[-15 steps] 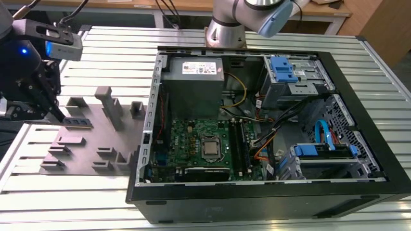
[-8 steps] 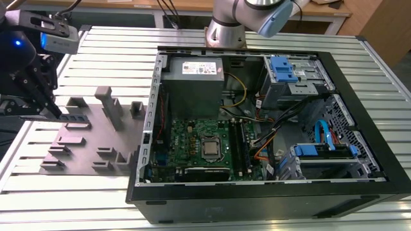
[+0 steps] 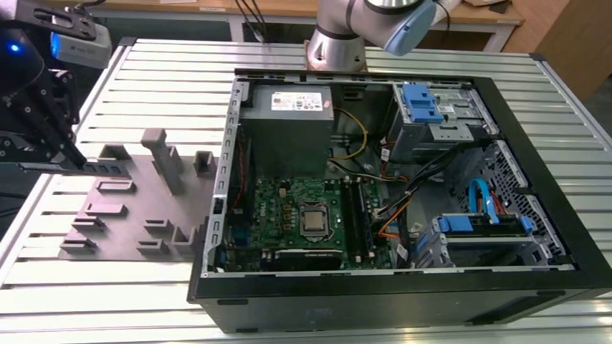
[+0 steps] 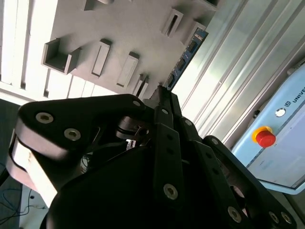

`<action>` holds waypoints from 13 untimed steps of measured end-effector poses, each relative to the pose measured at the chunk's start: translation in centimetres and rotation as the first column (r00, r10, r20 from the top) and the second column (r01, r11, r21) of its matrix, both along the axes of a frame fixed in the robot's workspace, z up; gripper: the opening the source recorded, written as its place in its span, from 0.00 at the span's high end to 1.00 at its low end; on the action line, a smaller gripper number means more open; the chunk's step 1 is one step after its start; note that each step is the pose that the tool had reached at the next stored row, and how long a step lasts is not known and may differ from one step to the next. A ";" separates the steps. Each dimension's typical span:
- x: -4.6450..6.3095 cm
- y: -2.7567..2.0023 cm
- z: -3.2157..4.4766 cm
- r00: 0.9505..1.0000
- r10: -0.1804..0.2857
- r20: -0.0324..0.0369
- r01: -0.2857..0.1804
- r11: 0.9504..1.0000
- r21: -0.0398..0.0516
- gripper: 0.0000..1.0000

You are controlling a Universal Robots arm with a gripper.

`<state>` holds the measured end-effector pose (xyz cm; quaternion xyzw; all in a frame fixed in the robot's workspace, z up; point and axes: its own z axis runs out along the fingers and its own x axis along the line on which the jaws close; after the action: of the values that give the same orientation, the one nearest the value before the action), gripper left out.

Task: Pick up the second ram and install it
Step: 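Pick up the second ram and move it above second insertion slot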

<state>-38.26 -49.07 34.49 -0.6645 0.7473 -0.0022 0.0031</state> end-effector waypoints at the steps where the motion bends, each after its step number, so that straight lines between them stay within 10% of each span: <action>1: 0.0 0.00 0.17 1.000 0.000 0.000 0.000 1.000 0.000 0.90; 13: 0.0 0.00 1.87 1.000 0.000 0.000 0.000 1.000 0.000 0.90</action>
<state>-38.26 -49.06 36.36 -0.6645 0.7473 -0.0021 0.0030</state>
